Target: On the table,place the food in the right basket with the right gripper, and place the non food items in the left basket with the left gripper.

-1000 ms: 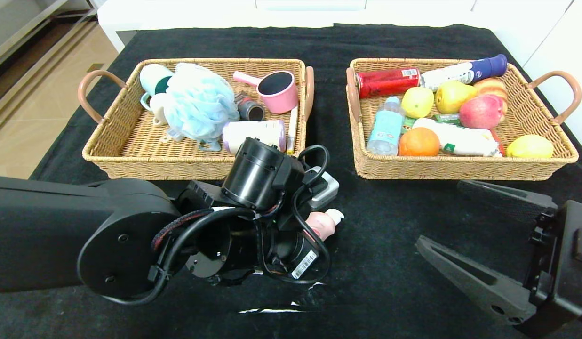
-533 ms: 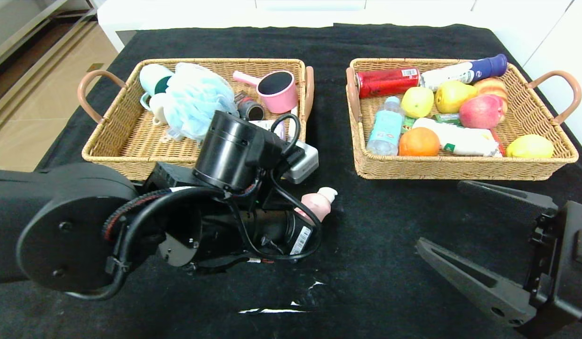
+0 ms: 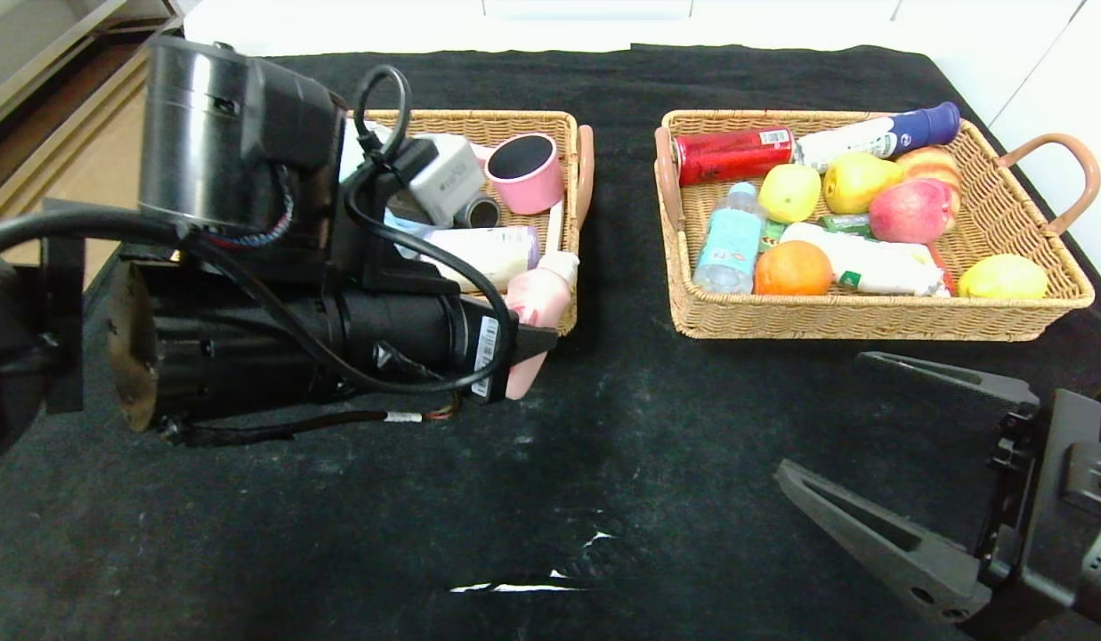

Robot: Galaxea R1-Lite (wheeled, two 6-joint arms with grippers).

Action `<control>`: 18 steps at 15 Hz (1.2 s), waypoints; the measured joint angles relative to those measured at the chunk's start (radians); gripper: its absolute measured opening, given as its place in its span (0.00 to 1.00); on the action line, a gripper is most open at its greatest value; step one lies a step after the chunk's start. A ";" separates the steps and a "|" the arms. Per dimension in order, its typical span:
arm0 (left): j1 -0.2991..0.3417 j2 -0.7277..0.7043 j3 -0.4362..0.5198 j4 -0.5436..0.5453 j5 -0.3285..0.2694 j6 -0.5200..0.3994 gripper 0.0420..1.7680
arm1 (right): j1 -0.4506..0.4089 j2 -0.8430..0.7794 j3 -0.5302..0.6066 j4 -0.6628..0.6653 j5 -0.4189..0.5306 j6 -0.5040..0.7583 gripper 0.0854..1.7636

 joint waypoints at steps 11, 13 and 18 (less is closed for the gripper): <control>0.173 0.143 -0.410 0.126 0.014 -0.006 0.46 | 0.000 0.003 0.001 -0.006 0.000 0.000 0.97; 0.196 0.204 -0.506 0.133 0.026 -0.001 0.46 | 0.000 0.002 0.001 -0.006 0.000 0.000 0.97; 0.220 0.323 -0.660 0.166 0.037 0.003 0.47 | 0.001 0.000 0.001 -0.007 0.001 0.000 0.97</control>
